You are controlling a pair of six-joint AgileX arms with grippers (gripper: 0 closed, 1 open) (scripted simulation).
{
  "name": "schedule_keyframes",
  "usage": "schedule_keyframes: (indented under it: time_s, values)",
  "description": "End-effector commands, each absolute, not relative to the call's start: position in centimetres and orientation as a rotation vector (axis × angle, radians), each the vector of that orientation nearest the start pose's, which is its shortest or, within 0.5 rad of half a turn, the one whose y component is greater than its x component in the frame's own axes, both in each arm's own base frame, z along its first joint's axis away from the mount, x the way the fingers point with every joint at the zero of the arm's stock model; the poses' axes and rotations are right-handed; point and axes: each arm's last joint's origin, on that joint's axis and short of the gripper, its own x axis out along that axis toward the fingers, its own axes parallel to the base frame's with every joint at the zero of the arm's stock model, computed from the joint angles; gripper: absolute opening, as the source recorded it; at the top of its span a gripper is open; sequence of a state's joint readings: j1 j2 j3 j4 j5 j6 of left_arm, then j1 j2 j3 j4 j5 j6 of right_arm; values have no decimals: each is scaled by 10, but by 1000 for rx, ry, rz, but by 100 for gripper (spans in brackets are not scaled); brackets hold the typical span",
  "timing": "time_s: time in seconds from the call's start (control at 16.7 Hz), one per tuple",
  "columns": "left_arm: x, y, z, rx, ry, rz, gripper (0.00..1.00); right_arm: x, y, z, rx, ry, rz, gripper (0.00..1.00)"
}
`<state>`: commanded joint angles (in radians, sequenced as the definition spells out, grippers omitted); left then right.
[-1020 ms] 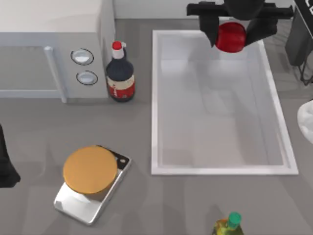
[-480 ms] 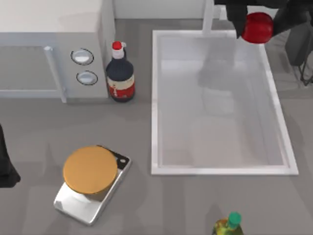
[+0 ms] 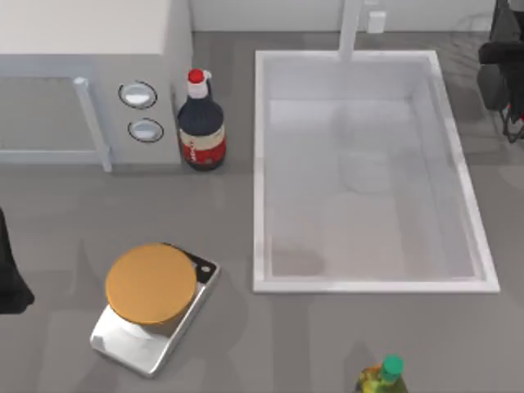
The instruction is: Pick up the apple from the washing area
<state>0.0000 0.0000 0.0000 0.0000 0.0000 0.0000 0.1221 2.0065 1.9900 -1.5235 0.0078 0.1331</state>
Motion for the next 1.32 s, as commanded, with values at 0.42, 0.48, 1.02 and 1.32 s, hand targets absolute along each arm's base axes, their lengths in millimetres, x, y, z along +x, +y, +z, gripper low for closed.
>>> schedule_keyframes:
  time_s: [0.42,0.48,1.02,1.32]
  values:
    - [106,-1,160,0,0,0,100,307,-4,272,7,1581,-8,0]
    - [106,-1,160,0,0,0,100,301,-8,271,7,1577,-8,0]
    - [106,-1,160,0,0,0,100,297,-10,258,7,1581,-6,0]
    - [106,-1,160,0,0,0,100,301,-11,202,7,1560,-7,0]
